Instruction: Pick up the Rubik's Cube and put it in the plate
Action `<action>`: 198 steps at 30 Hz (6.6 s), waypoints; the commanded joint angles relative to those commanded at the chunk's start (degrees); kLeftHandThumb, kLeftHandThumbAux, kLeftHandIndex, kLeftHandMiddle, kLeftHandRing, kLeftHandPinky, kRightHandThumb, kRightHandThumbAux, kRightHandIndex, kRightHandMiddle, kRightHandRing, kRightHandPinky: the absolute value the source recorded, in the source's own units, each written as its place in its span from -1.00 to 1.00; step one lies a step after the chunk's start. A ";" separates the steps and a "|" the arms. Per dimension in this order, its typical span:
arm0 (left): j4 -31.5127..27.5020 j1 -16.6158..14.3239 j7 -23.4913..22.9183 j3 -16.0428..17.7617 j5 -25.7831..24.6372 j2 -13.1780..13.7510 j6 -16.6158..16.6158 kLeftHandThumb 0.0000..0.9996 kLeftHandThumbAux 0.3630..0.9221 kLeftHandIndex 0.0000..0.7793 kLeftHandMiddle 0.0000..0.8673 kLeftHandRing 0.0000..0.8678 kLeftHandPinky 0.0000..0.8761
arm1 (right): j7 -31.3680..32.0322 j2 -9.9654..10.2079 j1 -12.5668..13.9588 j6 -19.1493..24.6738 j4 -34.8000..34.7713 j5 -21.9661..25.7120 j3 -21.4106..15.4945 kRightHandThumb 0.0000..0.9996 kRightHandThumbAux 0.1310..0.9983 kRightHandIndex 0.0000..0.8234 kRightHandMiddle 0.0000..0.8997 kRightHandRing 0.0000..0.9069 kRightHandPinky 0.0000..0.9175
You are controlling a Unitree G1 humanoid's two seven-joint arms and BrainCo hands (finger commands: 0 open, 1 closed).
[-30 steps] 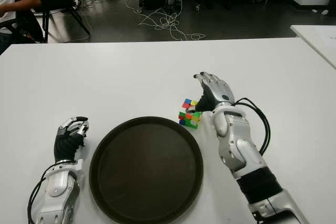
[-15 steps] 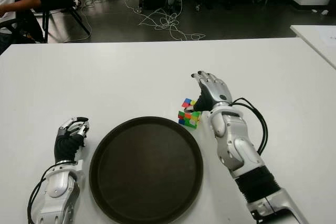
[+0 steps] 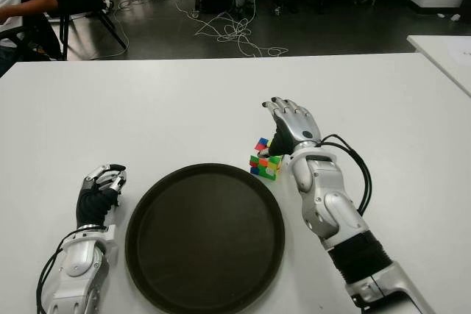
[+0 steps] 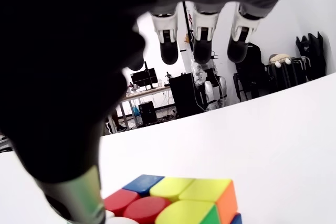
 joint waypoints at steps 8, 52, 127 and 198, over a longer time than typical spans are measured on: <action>-0.08 -0.17 -0.04 -0.16 0.58 0.53 0.77 0.42 0.22 0.14 0.87 0.91 0.87 | 0.90 0.40 0.38 1.16 -1.25 -0.63 0.03 -1.00 0.63 -0.92 -0.93 -0.92 -0.88; -1.76 -0.12 1.63 0.56 -0.10 -0.83 3.29 0.42 0.22 0.14 0.86 0.93 0.91 | -3.07 0.73 0.38 -0.94 1.81 1.42 -2.06 -1.00 0.46 -0.87 -0.91 -0.87 -0.89; -0.28 -0.18 0.96 0.98 -2.09 -1.48 -0.79 0.42 0.22 0.14 0.82 0.89 0.87 | 0.22 -2.40 0.49 2.72 -11.24 -2.21 -3.73 -1.00 0.59 -0.86 -0.86 -0.85 -0.84; -1.67 -0.37 -0.32 0.30 -0.36 0.22 3.83 0.42 0.22 0.14 0.86 0.89 0.85 | 5.52 -0.73 0.55 1.33 -8.31 -1.38 -4.83 -1.00 0.54 -0.87 -0.88 -0.84 -0.82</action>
